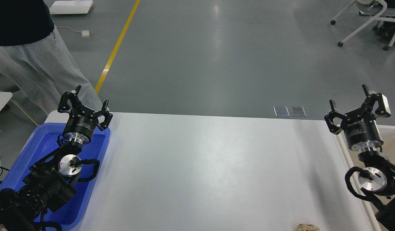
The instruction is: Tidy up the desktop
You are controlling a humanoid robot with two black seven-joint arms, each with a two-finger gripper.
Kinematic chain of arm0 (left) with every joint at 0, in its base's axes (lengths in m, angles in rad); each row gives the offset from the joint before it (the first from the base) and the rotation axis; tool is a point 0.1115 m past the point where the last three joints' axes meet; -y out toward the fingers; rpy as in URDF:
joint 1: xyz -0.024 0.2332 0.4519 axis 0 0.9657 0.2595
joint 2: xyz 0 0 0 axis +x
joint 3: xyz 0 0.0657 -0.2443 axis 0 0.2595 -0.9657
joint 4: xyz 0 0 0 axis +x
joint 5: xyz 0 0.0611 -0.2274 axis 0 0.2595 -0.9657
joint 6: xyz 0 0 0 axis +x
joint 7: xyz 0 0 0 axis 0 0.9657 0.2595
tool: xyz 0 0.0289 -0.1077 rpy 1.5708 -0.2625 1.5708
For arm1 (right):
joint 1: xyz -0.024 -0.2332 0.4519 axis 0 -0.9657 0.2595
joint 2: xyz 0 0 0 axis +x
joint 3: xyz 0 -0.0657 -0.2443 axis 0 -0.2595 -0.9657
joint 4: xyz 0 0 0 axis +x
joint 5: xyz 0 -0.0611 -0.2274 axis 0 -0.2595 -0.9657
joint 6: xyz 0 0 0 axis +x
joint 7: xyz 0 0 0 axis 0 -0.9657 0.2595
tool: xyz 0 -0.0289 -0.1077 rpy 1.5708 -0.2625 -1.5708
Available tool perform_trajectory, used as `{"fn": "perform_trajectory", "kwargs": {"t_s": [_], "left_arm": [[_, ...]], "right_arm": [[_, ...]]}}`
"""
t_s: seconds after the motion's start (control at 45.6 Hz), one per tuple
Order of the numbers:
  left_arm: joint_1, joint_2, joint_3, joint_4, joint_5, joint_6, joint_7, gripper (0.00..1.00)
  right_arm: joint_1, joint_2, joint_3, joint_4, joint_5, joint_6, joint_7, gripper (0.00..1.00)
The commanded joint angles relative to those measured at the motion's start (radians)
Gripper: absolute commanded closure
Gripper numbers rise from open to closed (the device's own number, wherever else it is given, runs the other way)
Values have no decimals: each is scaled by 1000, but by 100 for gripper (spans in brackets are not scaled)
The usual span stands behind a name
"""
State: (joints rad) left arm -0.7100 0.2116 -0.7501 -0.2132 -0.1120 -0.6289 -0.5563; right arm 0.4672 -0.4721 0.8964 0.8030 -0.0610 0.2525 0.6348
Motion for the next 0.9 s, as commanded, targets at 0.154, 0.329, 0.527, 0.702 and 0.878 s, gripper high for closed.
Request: {"fn": "perform_trajectory", "kwargs": {"t_s": [0.154, 0.329, 0.527, 0.702, 0.878], "left_arm": [[0, 0, 0, 0, 0, 0, 1, 0], [0, 0, 0, 0, 0, 0, -1, 0], [0, 0, 0, 0, 0, 0, 1, 0], [0, 0, 0, 0, 0, 0, 1, 0], [0, 0, 0, 0, 0, 0, -1, 0]], "right_arm": [[-6, -19, 1, -4, 1, 10, 2, 0], [-9, -20, -8, 10, 20, 7, -24, 0], [-4, -22, -10, 48, 113, -48, -125, 0], [-6, -108, -27, 163, 124, -64, -147, 0], [2, -292, -91, 352, 122, -78, -150, 0]]}}
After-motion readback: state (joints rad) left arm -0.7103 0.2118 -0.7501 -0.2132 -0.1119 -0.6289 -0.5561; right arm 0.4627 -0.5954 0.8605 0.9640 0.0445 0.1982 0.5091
